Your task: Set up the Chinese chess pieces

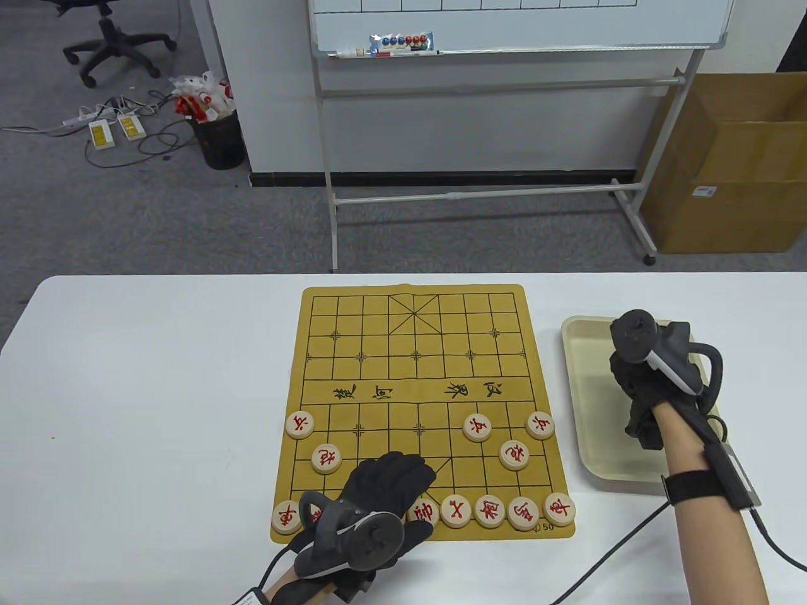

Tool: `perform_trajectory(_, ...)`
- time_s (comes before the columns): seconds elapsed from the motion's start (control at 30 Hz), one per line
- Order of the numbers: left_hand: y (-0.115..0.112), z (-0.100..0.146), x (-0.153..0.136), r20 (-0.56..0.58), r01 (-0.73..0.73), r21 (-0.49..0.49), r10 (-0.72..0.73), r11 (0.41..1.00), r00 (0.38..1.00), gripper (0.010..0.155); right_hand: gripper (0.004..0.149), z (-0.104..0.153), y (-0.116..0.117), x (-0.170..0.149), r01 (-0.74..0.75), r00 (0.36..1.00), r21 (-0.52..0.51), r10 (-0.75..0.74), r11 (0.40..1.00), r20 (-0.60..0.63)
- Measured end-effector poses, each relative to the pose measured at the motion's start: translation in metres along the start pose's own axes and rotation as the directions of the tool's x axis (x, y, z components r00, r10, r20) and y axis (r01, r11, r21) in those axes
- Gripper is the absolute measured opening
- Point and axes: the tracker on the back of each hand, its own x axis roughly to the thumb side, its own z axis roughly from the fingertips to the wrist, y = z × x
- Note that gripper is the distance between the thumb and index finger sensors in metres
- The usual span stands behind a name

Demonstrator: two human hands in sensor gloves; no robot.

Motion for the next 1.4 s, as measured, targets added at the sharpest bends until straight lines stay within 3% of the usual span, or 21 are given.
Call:
perform_trajectory(0.23, 0.0, 0.0, -0.004, -0.009, -0.003, -0.014, 0.003, 1.0, 1.0, 0.078, 0.071, -0.05, 0.06, -0.006, -0.102, 0.984, 0.183, 0.126, 0.978, -0.125)
perform_trajectory(0.5, 0.0, -0.001, -0.006, -0.014, -0.015, -0.008, 0.015, 1.0, 1.0, 0.078, 0.075, -0.064, 0.092, 0.001, -0.246, 0.952, 0.235, 0.28, 0.94, -0.123)
perform_trajectory(0.63, -0.001, -0.002, -0.005, -0.013, -0.019, -0.004, 0.019, 1.0, 1.0, 0.077, 0.071, -0.062, 0.088, 0.0, -0.223, 0.961, 0.13, 0.24, 0.966, -0.136)
perform_trajectory(0.73, -0.004, -0.003, -0.003, -0.011, -0.02, -0.012, 0.02, 1.0, 1.0, 0.077, 0.071, -0.061, 0.088, 0.0, -0.227, 0.961, 0.108, 0.241, 0.968, -0.137)
perform_trajectory(0.97, -0.005, -0.003, -0.002, -0.004, -0.022, -0.004, 0.022, 1.0, 1.0, 0.078, 0.064, -0.061, 0.084, -0.003, -0.145, 0.975, 0.126, 0.164, 0.981, -0.152)
perform_trajectory(1.17, -0.005, -0.003, -0.003, -0.006, -0.031, -0.006, 0.03, 1.0, 1.0, 0.078, 0.062, -0.058, 0.086, -0.001, -0.211, 0.964, 0.103, 0.225, 0.972, -0.144)
perform_trajectory(1.4, -0.005, -0.004, -0.004, -0.009, -0.032, -0.01, 0.032, 0.999, 0.999, 0.078, 0.071, -0.057, 0.086, 0.0, -0.202, 0.967, 0.145, 0.221, 0.969, -0.125)
